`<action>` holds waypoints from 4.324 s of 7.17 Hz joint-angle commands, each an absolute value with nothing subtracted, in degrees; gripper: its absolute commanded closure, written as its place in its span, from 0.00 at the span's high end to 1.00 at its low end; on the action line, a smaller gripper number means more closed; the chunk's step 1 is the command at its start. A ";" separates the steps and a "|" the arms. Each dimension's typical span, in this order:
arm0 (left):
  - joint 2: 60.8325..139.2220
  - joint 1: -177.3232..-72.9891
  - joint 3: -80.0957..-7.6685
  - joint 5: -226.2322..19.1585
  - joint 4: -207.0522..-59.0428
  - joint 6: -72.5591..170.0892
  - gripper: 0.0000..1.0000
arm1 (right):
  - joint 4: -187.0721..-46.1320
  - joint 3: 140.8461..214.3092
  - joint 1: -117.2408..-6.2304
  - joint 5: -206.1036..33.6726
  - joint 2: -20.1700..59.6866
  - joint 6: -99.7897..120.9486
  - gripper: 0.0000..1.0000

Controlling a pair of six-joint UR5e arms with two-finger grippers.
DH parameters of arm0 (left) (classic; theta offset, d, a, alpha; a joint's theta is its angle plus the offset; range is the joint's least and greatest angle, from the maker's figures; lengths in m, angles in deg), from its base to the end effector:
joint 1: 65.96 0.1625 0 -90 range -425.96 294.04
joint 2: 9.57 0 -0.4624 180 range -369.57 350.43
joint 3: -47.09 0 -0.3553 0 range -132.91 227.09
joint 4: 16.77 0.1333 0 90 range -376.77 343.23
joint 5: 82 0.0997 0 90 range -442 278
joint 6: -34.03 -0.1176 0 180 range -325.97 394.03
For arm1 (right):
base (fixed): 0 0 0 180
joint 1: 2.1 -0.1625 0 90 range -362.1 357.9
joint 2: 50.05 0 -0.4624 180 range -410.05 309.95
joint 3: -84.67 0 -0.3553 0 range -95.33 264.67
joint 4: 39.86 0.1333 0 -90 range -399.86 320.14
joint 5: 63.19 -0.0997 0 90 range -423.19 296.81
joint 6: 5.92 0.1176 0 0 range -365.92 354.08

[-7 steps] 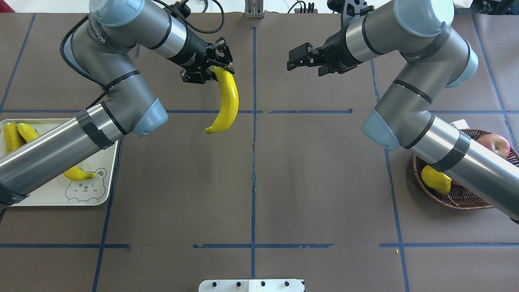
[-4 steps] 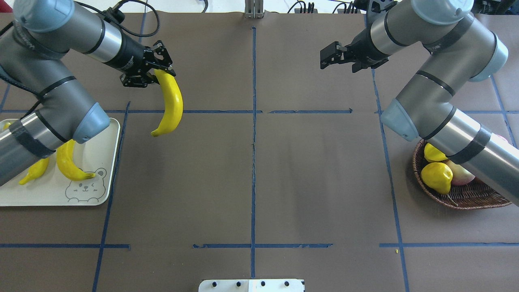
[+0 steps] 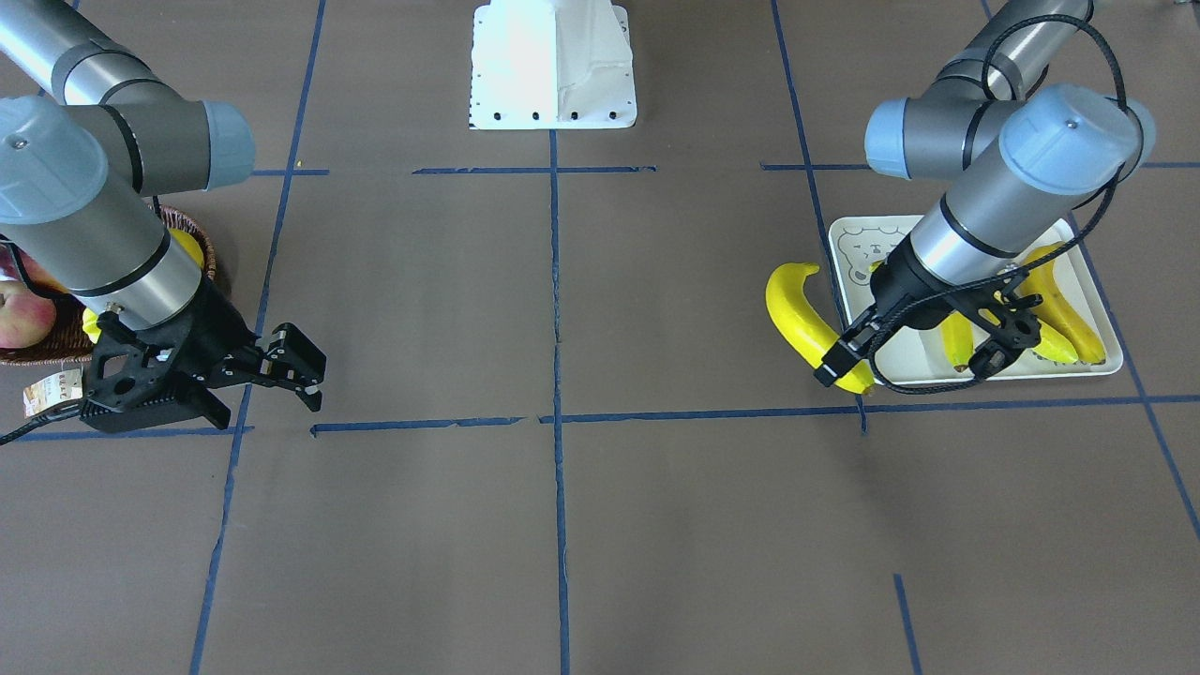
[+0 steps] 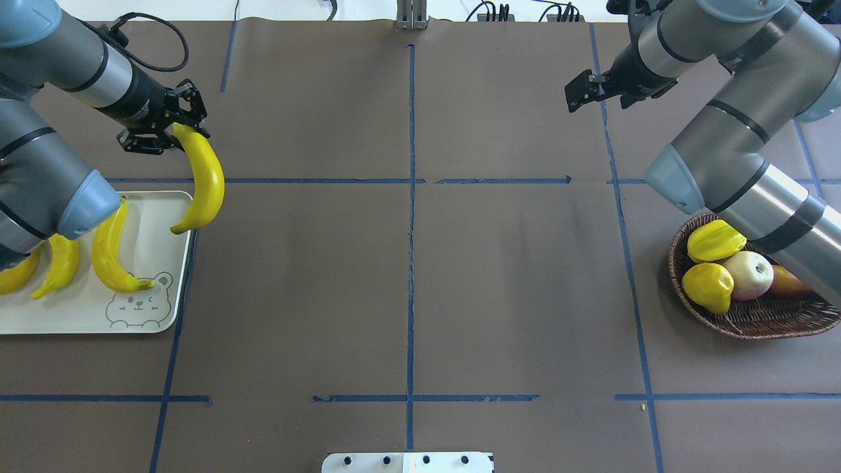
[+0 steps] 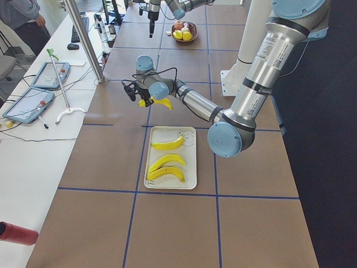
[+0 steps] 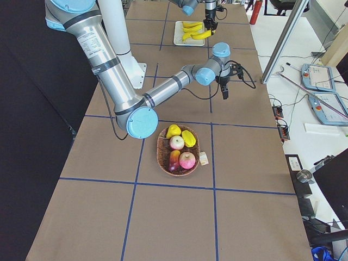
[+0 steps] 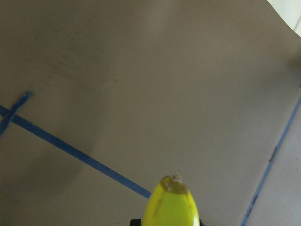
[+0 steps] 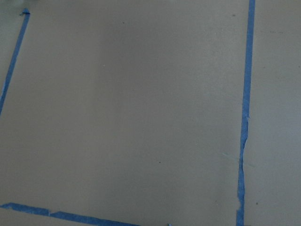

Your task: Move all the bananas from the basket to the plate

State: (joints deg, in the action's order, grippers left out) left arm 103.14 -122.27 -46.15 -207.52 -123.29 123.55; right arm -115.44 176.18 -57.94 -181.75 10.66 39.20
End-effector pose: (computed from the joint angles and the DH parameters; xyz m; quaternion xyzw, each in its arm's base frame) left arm 0.2988 -0.5654 0.4369 -0.0861 0.4386 -0.3180 0.8361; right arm -0.3152 -0.6018 0.3858 0.1416 -0.4130 -0.0090 0.8996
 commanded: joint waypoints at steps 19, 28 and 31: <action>95.82 -151.98 -45.55 -210.58 -87.18 21.14 1.00 | -125.50 172.65 -78.97 -194.31 21.13 -1.35 1.00; 86.67 -154.64 -42.03 -213.14 -95.87 21.55 1.00 | -134.43 172.91 -89.64 -200.66 34.86 -17.53 1.00; 86.67 -154.47 -43.18 -212.96 -95.96 21.20 1.00 | -134.34 173.09 -89.56 -200.57 34.59 -16.91 1.00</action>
